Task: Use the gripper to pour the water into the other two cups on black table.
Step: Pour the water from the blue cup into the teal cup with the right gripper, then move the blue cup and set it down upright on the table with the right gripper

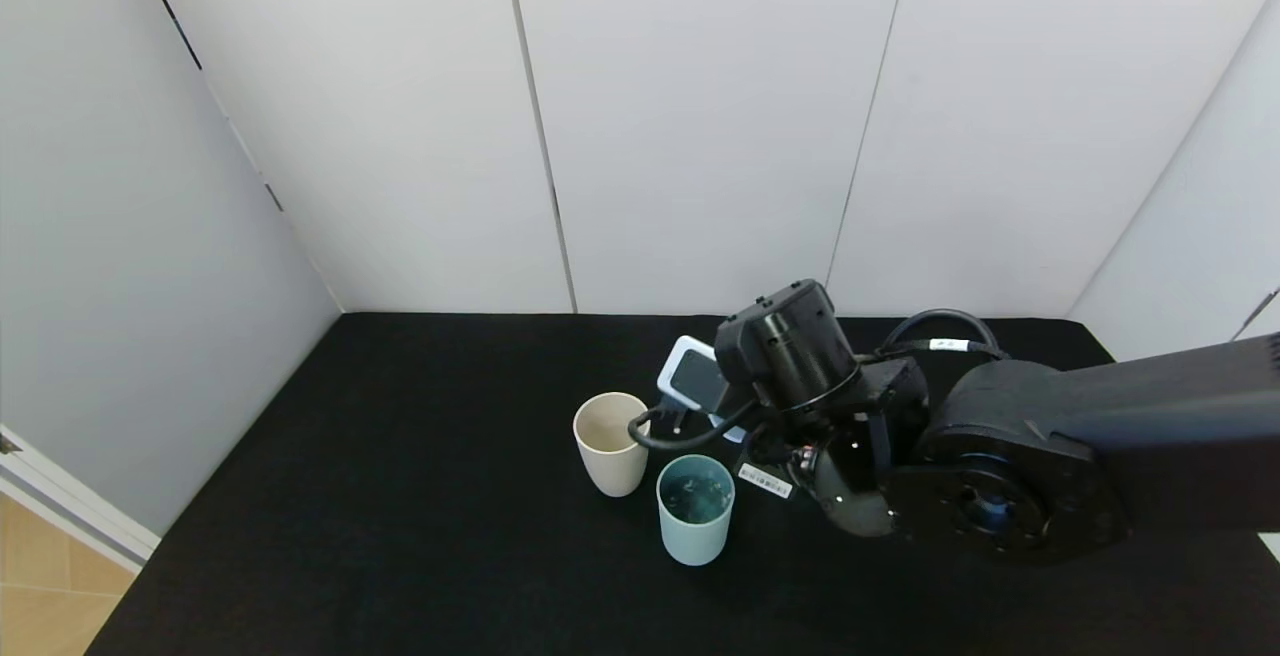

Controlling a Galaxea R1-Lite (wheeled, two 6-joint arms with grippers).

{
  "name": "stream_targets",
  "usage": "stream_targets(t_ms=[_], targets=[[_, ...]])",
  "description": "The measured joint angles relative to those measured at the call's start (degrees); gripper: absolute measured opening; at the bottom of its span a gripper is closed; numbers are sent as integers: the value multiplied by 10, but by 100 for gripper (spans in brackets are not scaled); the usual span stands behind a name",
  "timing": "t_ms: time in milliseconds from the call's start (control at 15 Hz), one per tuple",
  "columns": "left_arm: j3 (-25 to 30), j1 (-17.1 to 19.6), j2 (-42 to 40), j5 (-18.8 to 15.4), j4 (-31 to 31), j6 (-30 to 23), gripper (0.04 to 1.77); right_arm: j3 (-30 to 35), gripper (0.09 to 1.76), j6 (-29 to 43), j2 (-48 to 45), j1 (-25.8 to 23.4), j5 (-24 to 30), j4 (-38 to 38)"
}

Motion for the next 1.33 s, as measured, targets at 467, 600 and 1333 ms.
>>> stream_targets(t_ms=[467,600,1333], targets=[[0,0,0,0,0,0,172,66,132,97,-66,-138,141,-104],[0,0,0,0,0,0,172,108,132,100,-84,-207,185,-162],[0,0,0,0,0,0,172,249,132,265,-92,-421,320,-373]])
